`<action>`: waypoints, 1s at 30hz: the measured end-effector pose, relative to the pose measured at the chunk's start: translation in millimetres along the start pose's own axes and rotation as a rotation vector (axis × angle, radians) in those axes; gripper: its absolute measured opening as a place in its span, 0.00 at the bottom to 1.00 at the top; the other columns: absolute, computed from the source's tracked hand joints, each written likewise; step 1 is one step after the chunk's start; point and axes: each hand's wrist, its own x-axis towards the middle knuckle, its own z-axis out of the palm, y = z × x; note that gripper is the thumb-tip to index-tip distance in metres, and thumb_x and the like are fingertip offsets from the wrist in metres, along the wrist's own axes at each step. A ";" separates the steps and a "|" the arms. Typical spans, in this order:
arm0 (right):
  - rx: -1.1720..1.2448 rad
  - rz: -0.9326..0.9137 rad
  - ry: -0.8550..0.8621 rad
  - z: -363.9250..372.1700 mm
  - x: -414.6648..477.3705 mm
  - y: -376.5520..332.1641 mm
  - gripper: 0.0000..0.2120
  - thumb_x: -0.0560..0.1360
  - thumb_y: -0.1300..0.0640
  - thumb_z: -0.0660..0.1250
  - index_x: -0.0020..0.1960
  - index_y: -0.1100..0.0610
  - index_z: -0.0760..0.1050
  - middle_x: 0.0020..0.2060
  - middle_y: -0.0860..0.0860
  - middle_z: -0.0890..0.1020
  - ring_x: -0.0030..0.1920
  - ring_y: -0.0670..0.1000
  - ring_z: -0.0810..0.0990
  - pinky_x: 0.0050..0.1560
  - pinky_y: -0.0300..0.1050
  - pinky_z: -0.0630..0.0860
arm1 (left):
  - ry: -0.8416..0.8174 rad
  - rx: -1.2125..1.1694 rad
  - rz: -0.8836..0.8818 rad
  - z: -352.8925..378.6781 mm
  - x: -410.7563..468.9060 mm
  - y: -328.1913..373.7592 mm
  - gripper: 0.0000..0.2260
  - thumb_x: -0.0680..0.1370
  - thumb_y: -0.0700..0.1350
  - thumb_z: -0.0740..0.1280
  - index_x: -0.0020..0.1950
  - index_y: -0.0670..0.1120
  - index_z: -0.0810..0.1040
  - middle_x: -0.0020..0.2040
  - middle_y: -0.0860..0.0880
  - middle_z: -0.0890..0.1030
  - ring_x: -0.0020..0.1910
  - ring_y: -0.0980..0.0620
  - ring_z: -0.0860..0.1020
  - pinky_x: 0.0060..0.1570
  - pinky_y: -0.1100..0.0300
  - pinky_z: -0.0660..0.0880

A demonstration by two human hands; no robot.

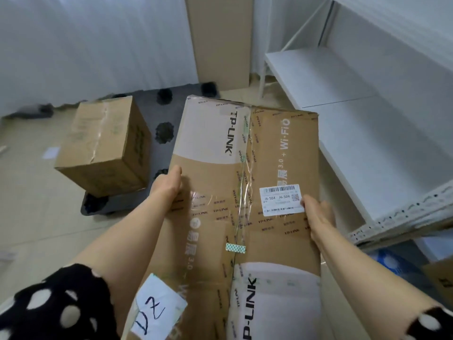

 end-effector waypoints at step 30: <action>-0.282 -0.037 -0.246 426.9 269.1 -303.7 0.16 0.66 0.57 0.63 0.52 0.63 0.70 0.49 0.58 0.77 0.50 0.60 0.77 0.52 0.51 0.75 | 0.078 -0.274 -0.404 -33.1 494.3 144.8 0.29 0.64 0.60 0.58 0.59 0.45 0.75 0.51 0.44 0.79 0.51 0.40 0.78 0.53 0.41 0.76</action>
